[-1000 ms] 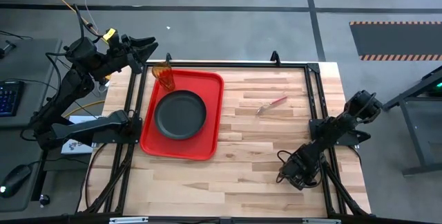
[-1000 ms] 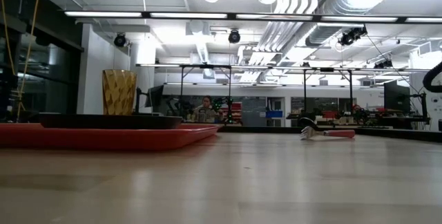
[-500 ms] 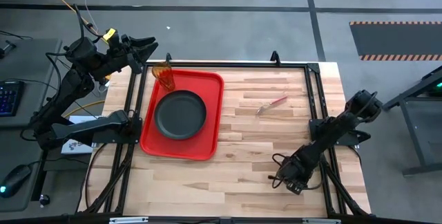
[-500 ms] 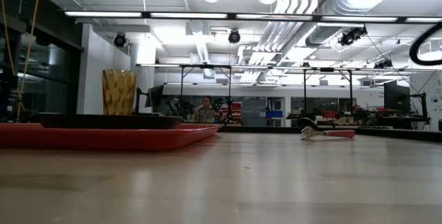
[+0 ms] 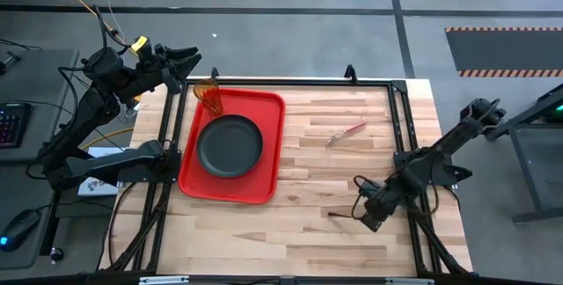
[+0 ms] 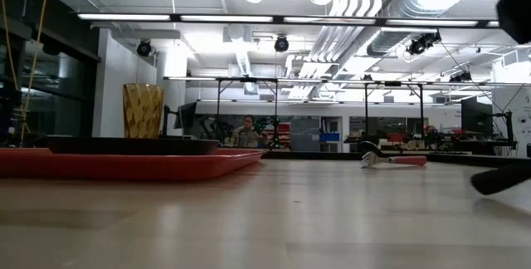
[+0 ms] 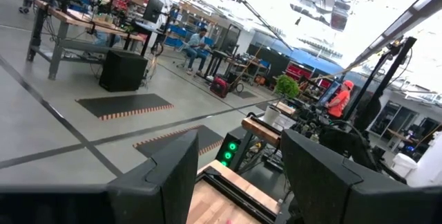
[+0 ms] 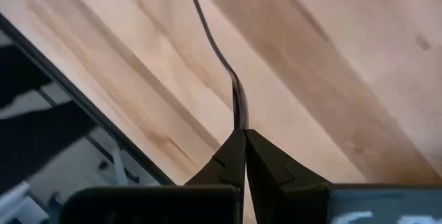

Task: Pick and place plate/cup/fork/spoon on tray
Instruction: Put the black spoon on the red tray to the left of the red tray

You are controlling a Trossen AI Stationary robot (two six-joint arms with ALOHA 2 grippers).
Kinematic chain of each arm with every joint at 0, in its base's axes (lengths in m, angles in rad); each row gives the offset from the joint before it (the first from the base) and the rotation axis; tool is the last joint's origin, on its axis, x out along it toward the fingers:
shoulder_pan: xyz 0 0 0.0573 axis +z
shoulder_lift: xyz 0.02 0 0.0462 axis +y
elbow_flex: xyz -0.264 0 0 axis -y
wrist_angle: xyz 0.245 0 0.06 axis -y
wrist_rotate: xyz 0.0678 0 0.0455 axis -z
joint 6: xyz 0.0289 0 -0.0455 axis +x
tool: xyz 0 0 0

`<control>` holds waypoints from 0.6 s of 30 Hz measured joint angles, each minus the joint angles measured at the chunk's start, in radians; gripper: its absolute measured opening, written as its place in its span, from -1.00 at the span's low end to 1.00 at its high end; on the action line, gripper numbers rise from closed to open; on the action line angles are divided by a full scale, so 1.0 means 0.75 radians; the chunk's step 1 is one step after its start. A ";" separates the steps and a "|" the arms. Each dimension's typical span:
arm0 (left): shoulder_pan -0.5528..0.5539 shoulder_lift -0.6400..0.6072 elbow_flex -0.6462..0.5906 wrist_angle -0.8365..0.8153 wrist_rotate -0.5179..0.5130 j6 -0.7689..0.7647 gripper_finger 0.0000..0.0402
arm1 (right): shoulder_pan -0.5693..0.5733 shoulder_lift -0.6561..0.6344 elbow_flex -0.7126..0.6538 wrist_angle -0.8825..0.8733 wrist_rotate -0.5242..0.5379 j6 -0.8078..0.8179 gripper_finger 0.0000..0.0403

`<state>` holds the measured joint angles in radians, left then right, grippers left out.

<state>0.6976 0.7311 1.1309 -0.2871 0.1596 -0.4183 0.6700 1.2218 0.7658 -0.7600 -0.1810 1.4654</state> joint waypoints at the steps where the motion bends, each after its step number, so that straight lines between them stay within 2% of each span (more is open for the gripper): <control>1: 0.000 0.000 0.000 0.000 0.000 0.000 -0.02 | -0.016 -0.008 0.000 -0.011 0.010 -0.006 -1.00; 8: 0.000 0.003 0.000 0.000 0.015 -0.067 -0.02 | -0.144 -0.016 -0.001 0.055 0.082 -0.128 -1.00; 14: -0.045 0.058 0.001 0.000 0.294 -0.154 -0.02 | -0.236 -0.016 0.000 0.101 0.088 -0.266 -1.00; 18: -0.185 0.159 0.002 0.002 0.402 -0.211 -0.02 | -0.278 -0.022 0.000 0.115 0.069 -0.339 -1.00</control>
<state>0.5586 0.8501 1.1320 -0.2858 0.4614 -0.5763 0.4615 1.2054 0.7655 -0.6737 -0.1290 1.2114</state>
